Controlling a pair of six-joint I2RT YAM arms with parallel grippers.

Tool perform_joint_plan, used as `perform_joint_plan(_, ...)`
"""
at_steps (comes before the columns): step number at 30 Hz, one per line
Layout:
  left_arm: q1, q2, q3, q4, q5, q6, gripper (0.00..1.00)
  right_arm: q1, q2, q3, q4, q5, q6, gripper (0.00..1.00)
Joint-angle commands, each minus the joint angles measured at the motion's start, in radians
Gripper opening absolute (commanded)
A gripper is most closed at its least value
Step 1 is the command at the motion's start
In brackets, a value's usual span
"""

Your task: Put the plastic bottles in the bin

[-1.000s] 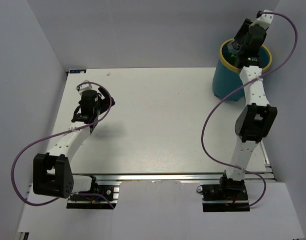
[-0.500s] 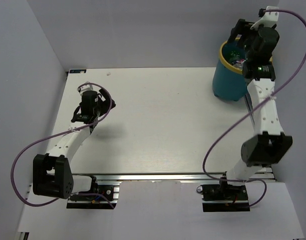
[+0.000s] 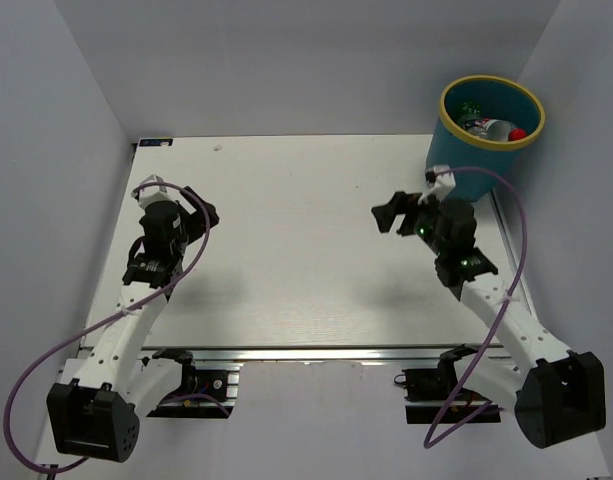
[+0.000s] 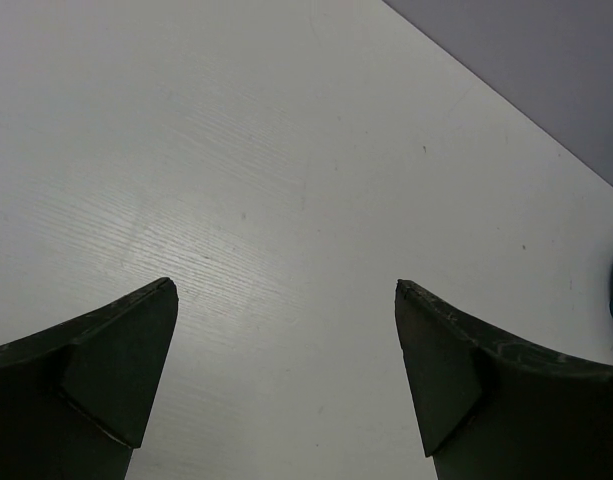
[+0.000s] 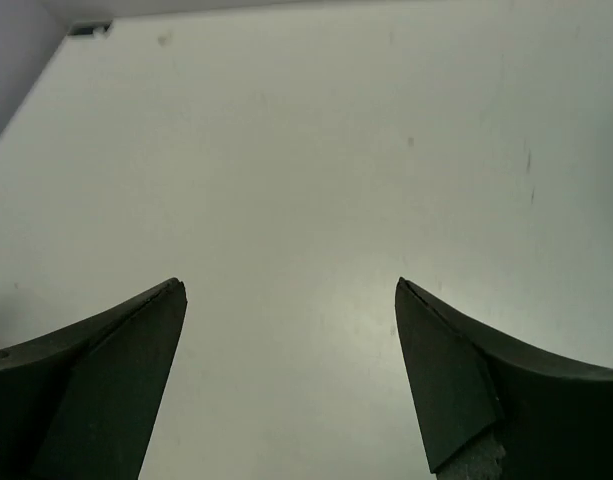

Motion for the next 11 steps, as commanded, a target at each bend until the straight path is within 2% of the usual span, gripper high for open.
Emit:
perform_joint_plan(1, 0.006, -0.054, -0.028, 0.000, -0.045, 0.025, 0.98, -0.002, -0.108, -0.184, 0.259, -0.023, 0.139, 0.89)
perform_joint_plan(4, 0.004, -0.061, -0.028, 0.004, -0.058, 0.025, 0.98, -0.002, -0.138, -0.221, 0.298, -0.012, 0.148, 0.89)
perform_joint_plan(7, 0.004, -0.050, -0.028, 0.004, -0.058, 0.025, 0.98, -0.002, -0.131, -0.200, 0.250, 0.001, 0.147, 0.89)
perform_joint_plan(11, 0.004, -0.044, -0.031, -0.013, -0.083, 0.025, 0.98, -0.002, -0.108, -0.211, 0.269, -0.021, 0.130, 0.89)
